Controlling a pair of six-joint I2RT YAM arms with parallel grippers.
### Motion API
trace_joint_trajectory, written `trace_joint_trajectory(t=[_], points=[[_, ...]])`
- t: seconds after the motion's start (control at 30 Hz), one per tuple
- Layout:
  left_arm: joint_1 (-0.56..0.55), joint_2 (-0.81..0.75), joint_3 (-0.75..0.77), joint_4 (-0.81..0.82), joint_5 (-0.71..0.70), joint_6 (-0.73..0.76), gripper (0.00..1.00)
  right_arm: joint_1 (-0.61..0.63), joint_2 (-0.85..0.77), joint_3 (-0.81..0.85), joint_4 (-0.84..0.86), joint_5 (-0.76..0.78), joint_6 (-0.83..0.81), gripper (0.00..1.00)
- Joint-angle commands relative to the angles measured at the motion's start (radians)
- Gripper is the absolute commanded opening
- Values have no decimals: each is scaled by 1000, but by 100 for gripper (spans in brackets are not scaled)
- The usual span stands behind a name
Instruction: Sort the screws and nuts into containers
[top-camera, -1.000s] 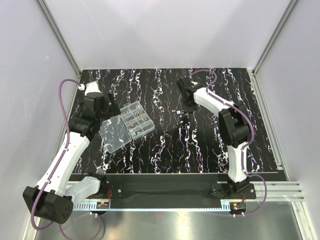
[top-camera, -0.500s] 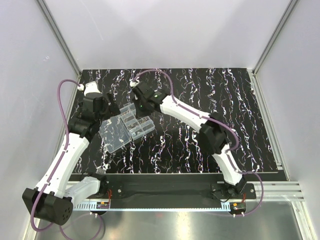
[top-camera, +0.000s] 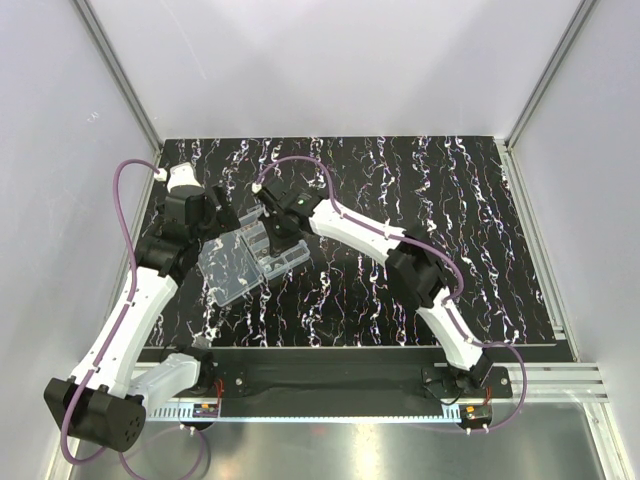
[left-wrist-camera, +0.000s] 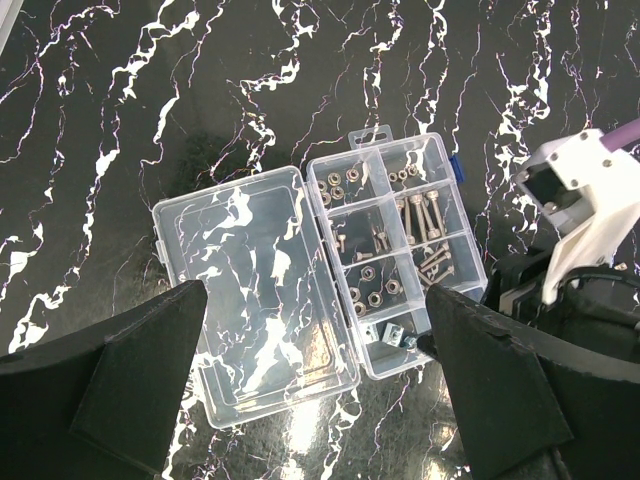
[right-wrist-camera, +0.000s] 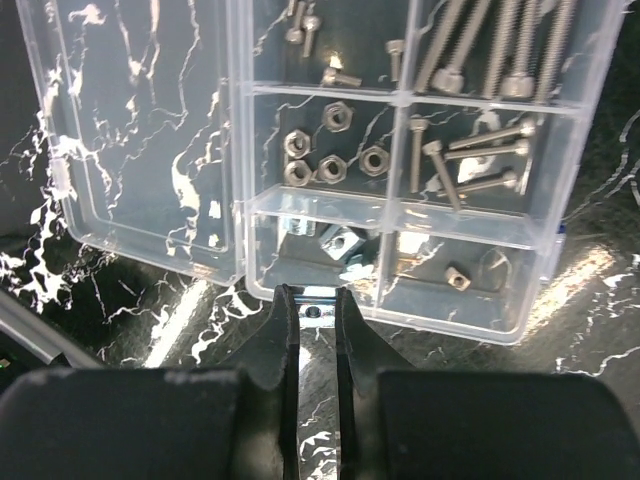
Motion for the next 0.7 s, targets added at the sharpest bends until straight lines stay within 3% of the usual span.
trace_joint_trajectory(t=[0.0,0.37,0.5,0.53,0.67], points=[[-3,-16,-1,42,5,2,99,21,-9,11,16,-37,-17,6],[-3,-16,-1,42,7,5,99,28,56,48,21,-23,-11,7],[-1,-14,-1,43,10,5,99,28,56,45,19,-25,-11,19],[-1,-13,-1,43,9,3,99,28,51,46,18,-26,-11,27],[-1,-16,-2,42,9,5,99,28,33,52,24,-45,-12,45]])
